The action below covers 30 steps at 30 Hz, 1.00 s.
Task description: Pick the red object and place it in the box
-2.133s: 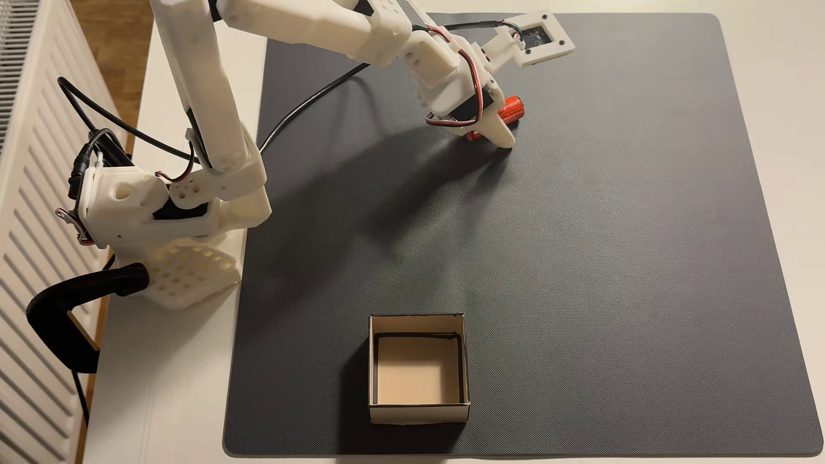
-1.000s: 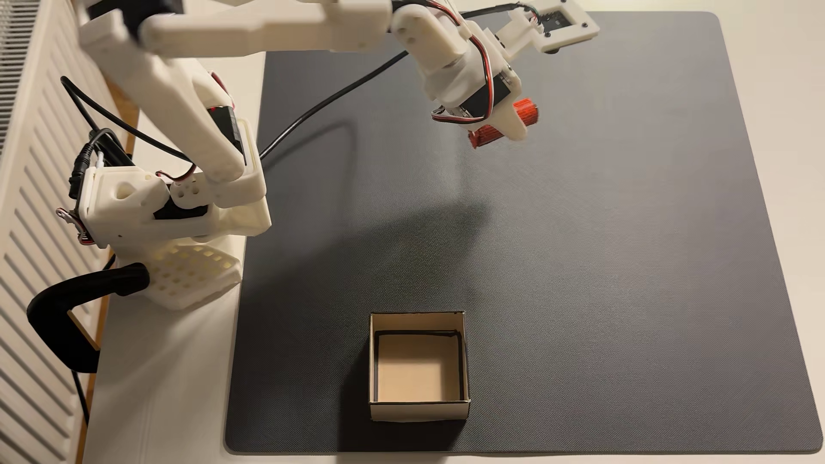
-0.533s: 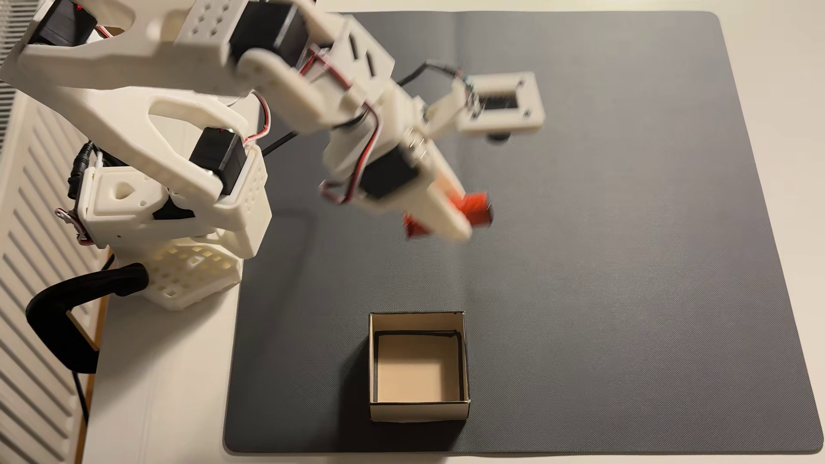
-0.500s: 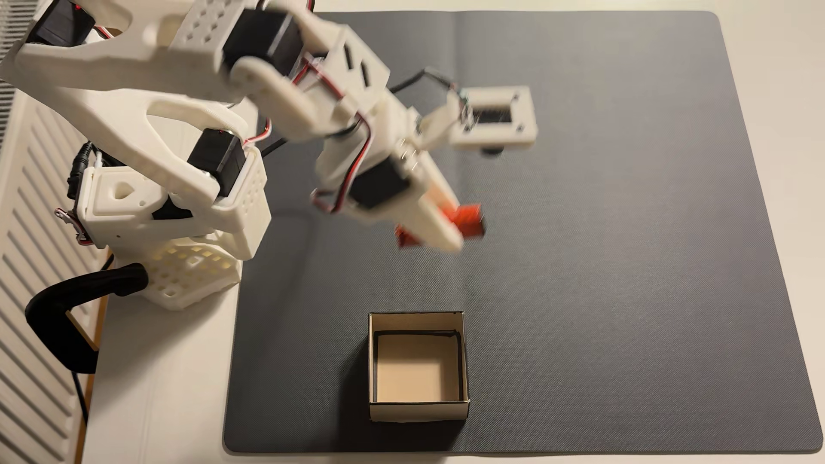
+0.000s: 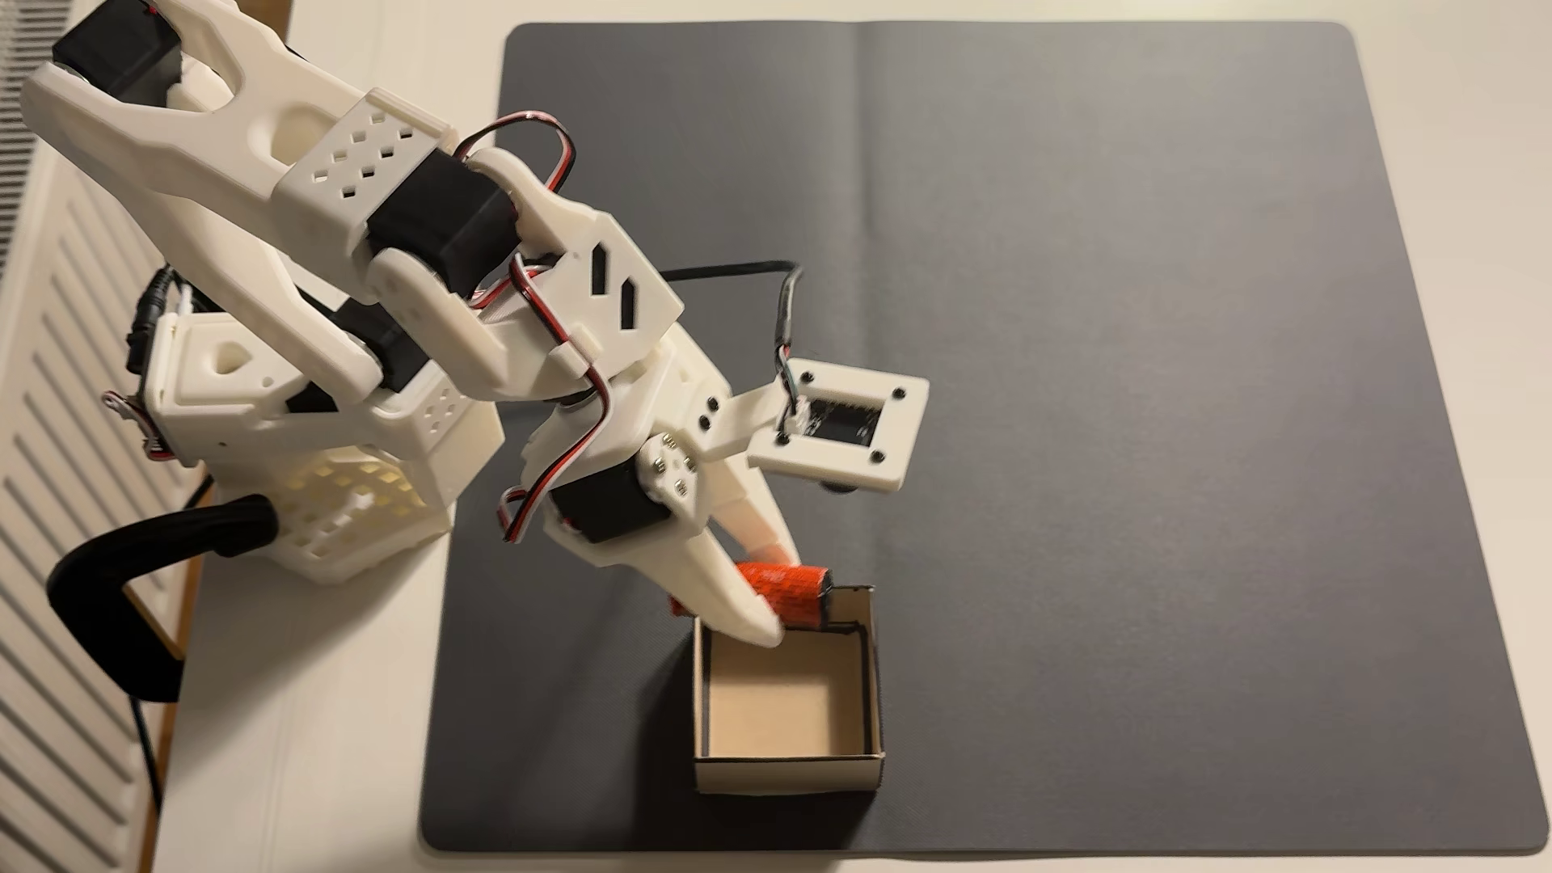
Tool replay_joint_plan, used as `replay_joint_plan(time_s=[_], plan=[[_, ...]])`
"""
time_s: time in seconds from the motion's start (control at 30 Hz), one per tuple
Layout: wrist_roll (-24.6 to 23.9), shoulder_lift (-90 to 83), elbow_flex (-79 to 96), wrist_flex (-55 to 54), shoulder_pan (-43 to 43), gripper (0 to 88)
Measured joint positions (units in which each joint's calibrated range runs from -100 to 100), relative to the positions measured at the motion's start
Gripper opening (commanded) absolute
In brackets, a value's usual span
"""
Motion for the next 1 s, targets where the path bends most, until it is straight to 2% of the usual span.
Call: replay_joint_plan(time_s=[0.3, 0.53, 0.77, 1.0], plan=[[-0.16, -0.26, 8.30, -10.35, 1.34, 1.6], [-0.16, -0.34, 11.13, -11.91, 0.89, 2.1], [-0.16, -0.52, 11.13, -12.00, 0.82, 14.8], [-0.27, -0.52, 11.13, -11.91, 0.82, 19.6]])
